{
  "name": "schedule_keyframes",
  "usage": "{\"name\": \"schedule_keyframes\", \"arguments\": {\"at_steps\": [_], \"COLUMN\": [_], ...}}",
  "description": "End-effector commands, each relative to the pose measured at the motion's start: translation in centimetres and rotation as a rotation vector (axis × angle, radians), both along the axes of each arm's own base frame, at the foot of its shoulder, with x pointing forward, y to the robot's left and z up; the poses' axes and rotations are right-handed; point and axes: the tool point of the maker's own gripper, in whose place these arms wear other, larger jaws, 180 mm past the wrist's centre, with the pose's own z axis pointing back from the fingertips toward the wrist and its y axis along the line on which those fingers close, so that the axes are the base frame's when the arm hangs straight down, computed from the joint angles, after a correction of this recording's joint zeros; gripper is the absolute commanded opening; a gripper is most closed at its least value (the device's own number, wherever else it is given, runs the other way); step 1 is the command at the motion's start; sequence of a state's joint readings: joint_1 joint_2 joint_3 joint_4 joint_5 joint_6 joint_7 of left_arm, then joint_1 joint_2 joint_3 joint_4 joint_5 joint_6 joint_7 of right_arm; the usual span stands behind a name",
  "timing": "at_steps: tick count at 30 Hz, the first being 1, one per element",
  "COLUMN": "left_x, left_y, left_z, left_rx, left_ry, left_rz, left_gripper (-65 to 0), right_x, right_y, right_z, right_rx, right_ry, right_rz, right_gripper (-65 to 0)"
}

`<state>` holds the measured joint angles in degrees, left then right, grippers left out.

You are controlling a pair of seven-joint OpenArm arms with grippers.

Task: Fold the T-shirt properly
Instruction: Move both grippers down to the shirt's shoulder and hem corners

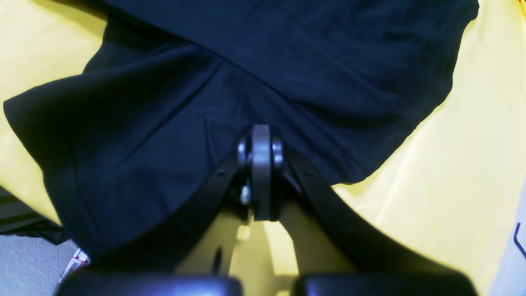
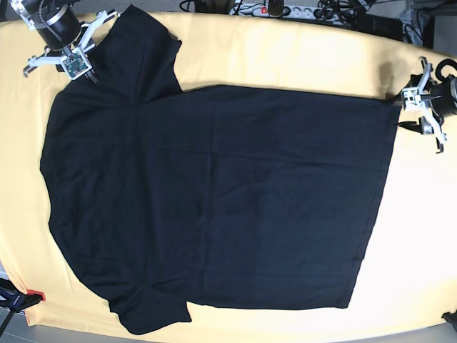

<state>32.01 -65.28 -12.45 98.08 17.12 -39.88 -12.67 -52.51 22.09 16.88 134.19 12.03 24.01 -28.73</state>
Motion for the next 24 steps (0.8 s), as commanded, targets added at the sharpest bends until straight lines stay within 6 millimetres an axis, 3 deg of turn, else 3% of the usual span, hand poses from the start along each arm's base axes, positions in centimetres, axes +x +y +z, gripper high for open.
{"name": "schedule_keyframes", "arguments": {"at_steps": [1, 8, 12, 18, 24], "left_x": [0.8, 0.6, 0.0, -1.8, -0.9], "left_y": [0.2, 0.5, 1.2, 0.6, 0.1], "left_z": [1.1, 0.9, -0.1, -2.0, -2.5], "left_rx": [0.016, 0.044, 0.121, 0.136, 0.157], "left_ry": [-0.024, -0.016, -0.007, 0.033, -0.044], "left_rz": [-0.031, -0.060, -0.108, -0.154, -0.188], "left_gripper": [-36.3, -36.3, -36.3, -36.3, -36.3], "right_x": [0.3, 0.3, 0.2, 0.2, 0.2], "right_y": [0.1, 0.1, 0.0, 0.0, 0.0], "right_z": [0.7, 0.7, 0.6, 0.6, 0.6], "right_rx": [0.001, 0.002, -0.002, -0.003, -0.003], "right_ry": [-0.026, -0.026, -0.019, -0.017, -0.017], "right_rz": [0.009, 0.009, 0.007, 0.007, 0.006], "right_gripper": [-65.0, -65.0, -65.0, -65.0, -65.0]}}
